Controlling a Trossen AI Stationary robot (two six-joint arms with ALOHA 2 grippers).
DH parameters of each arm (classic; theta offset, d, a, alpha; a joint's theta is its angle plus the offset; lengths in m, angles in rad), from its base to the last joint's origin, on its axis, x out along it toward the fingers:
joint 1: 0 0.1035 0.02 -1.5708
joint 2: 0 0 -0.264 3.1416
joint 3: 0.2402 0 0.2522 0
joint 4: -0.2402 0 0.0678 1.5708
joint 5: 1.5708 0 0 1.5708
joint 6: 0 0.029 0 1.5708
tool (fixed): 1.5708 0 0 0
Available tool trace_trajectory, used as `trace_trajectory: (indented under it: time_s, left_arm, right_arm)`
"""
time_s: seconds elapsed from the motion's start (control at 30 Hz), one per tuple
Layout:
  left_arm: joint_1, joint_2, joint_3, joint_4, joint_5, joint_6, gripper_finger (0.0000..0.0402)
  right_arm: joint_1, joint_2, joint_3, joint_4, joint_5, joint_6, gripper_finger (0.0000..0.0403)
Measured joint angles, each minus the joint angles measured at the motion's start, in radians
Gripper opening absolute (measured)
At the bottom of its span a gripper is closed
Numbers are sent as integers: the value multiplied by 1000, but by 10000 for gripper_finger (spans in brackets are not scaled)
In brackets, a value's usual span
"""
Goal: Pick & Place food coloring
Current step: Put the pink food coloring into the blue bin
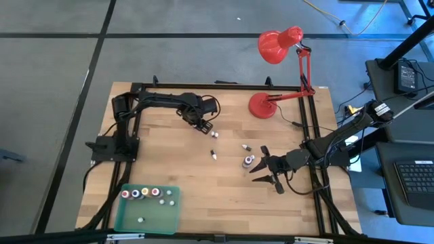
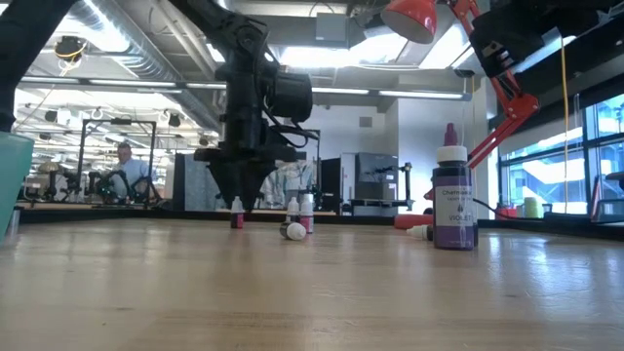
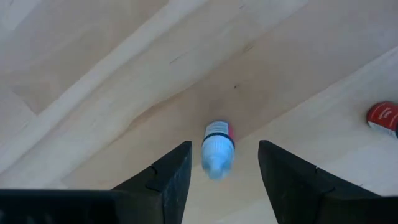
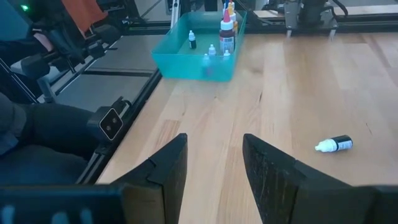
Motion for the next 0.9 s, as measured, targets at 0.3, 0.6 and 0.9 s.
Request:
trace_trajectory:
  time_s: [0.3, 0.6, 0.9]
  left_arm:
    - [0, 0, 0, -15, -14, 0, 140]
    - [0, -1, 0, -15, -9, 8, 96]
    - [-18, -2, 1, -15, -17, 83, 59]
  right_arm:
    - [0, 0, 0, -5, 0, 24, 157]
    - [0, 0, 0, -6, 0, 23, 157]
    - [0, 0, 0, -6, 0, 22, 157]
